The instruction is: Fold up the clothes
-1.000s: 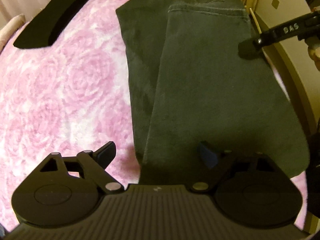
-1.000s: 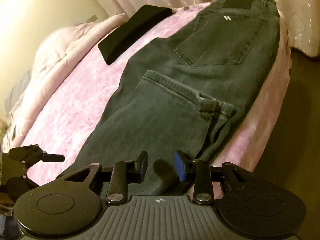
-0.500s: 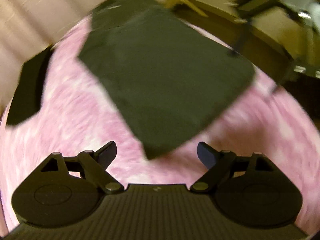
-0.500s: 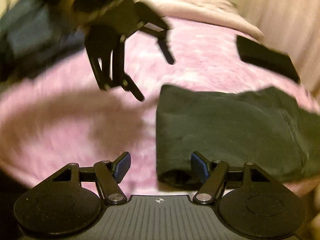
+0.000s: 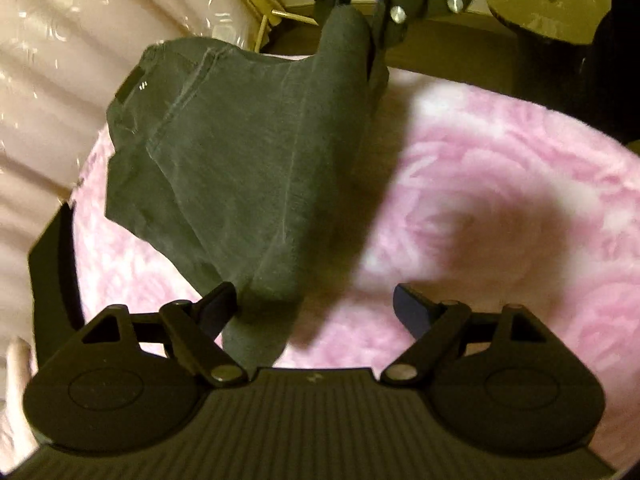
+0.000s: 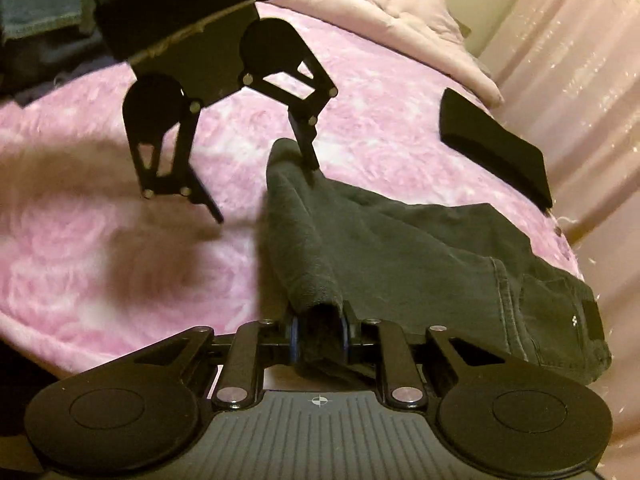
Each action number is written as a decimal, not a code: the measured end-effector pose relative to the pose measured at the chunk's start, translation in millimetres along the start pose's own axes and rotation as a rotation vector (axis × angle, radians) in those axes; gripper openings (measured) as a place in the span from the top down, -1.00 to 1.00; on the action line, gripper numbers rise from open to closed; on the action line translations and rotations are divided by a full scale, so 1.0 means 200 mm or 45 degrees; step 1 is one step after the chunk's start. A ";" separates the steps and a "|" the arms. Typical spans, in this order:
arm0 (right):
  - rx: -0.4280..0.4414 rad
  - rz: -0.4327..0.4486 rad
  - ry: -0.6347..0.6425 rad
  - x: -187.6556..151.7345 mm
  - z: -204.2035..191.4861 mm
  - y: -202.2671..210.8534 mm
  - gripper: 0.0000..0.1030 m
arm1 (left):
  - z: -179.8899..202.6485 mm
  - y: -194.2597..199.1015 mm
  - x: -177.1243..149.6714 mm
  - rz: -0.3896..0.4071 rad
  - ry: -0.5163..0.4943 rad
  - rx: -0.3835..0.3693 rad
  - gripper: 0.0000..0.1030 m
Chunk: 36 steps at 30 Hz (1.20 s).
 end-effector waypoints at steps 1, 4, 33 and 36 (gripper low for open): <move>0.005 -0.001 -0.008 0.00 0.01 0.01 0.66 | -0.01 0.00 0.00 -0.007 -0.016 0.015 -0.24; 0.018 -0.003 -0.031 0.00 0.02 0.06 0.66 | -0.02 0.00 -0.01 -0.023 -0.050 0.051 0.36; 0.112 0.142 0.116 0.14 -0.10 0.12 0.66 | 0.01 0.39 -0.08 -0.027 0.409 0.170 0.84; 0.248 0.192 0.146 0.20 -0.19 0.20 0.66 | 0.18 0.47 -0.15 -0.077 0.492 0.166 0.84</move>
Point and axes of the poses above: each gripper's, at about its wrist camera, not at the fingertips, and y roughly against the way its jaws point, z to its right, x to its top, the point moved 3 cm from there along -y, roughly the way its jaws point, and after that the axes turned 14 degrees about -x, right-handed, at the moved point
